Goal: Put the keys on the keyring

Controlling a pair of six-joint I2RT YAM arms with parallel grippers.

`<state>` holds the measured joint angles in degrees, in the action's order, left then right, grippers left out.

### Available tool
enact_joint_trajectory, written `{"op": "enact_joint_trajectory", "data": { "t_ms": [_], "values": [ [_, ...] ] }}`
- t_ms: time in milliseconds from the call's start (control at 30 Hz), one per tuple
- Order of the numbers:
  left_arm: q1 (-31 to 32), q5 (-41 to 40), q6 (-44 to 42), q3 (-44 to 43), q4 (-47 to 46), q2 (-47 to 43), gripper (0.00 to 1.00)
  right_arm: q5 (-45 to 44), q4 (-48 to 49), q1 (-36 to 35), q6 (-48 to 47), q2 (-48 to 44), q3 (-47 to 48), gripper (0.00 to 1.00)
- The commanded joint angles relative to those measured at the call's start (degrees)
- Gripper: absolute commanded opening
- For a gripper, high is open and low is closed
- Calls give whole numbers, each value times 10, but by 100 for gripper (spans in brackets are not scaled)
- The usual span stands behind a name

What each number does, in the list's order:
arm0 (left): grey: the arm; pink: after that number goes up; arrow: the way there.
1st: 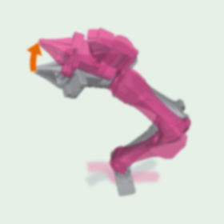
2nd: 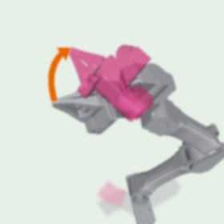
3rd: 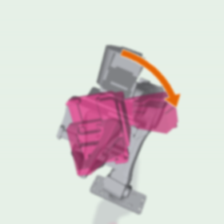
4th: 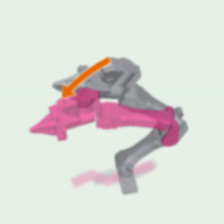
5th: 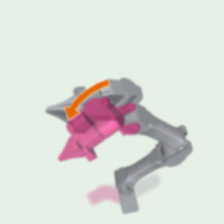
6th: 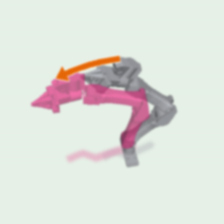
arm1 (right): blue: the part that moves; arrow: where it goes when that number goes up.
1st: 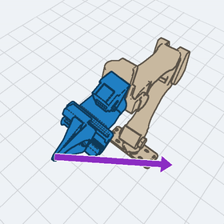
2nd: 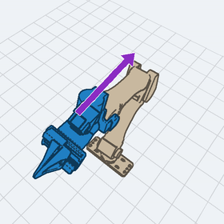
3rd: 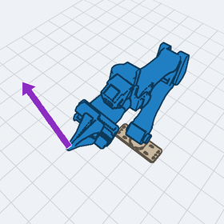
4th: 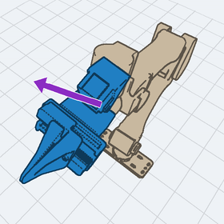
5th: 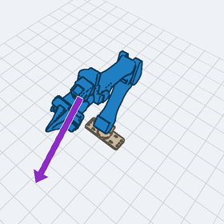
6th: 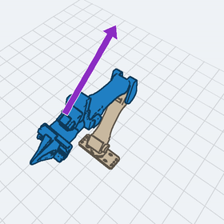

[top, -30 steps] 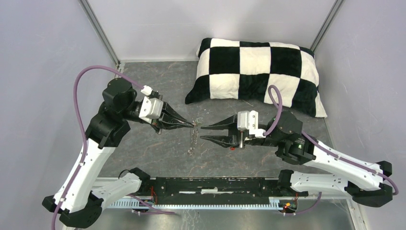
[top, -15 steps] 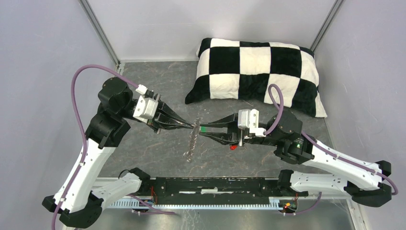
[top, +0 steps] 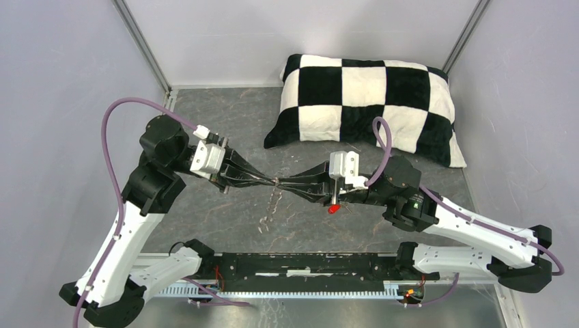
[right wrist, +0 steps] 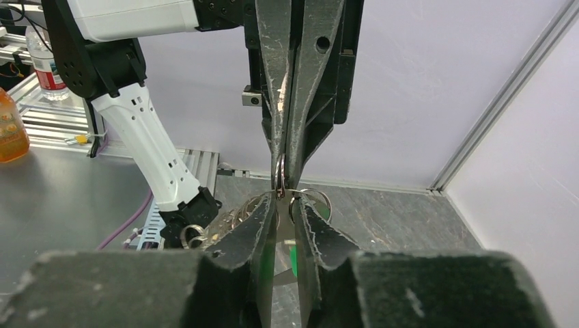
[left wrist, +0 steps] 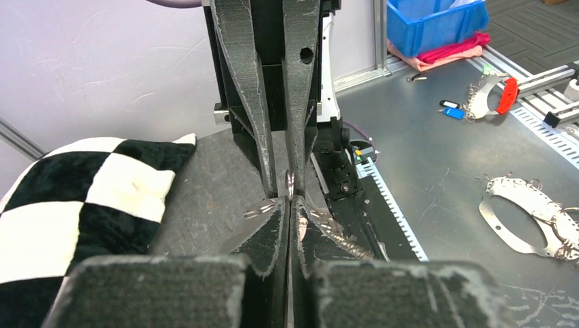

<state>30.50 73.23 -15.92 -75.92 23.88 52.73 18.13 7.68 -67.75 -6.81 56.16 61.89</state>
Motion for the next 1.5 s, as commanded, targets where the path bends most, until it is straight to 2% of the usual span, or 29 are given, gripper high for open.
{"op": "enact_joint_trajectory", "data": {
  "t_ms": [0, 133, 167, 233, 267, 300, 333, 400, 500, 600, 733, 867, 967, 1067, 1367, 1467],
  "values": [
    [0, -23, -24, 5, -13, -10, 2, -6, 30, 2, 12, 0, 16, 17],
    [0, -31, -59, 2, 22, -10, 2, -19, 22, 2, 11, 4, 22, 2],
    [0, -39, -65, 3, 30, -10, 6, -24, 19, 2, 10, 5, 22, 0],
    [0, -58, -83, 3, 50, -12, 18, -33, 4, 2, 8, 8, 28, 0],
    [0, -76, -97, 2, 67, -13, 31, -37, -5, 2, 5, 11, 32, 1],
    [0, -93, -108, 2, 81, -14, 39, -47, -22, 1, 0, 13, 38, 0],
    [0, -114, -125, 0, 98, -15, 43, -58, -37, 2, -6, 17, 43, 0],
    [0, -150, -161, -8, 143, -15, 47, -87, -69, 2, -21, 22, 51, 0],
    [0, -189, -193, -21, 183, -10, 47, -111, -115, 2, -37, 33, 59, 0],
    [0, -215, -187, -25, 188, -6, 41, -118, -135, 2, -42, 45, 67, 1],
    [0, -223, -190, -27, 189, -2, 31, -120, -138, 2, -44, 53, 73, 1],
    [0, -213, -205, -29, 209, 0, 17, -123, -131, 2, -44, 50, 71, 1],
    [0, -204, -223, -32, 233, 3, 11, -124, -128, 2, -43, 48, 68, 1],
    [0, -190, -236, -38, 260, 10, 14, -124, -123, 2, -43, 45, 65, 1],
    [0, -209, -246, -42, 271, 22, 36, -121, -115, 2, -40, 44, 58, 1],
    [0, -206, -247, -42, 271, 24, 34, -119, -110, 2, -39, 41, 54, 0]
  ]
}}
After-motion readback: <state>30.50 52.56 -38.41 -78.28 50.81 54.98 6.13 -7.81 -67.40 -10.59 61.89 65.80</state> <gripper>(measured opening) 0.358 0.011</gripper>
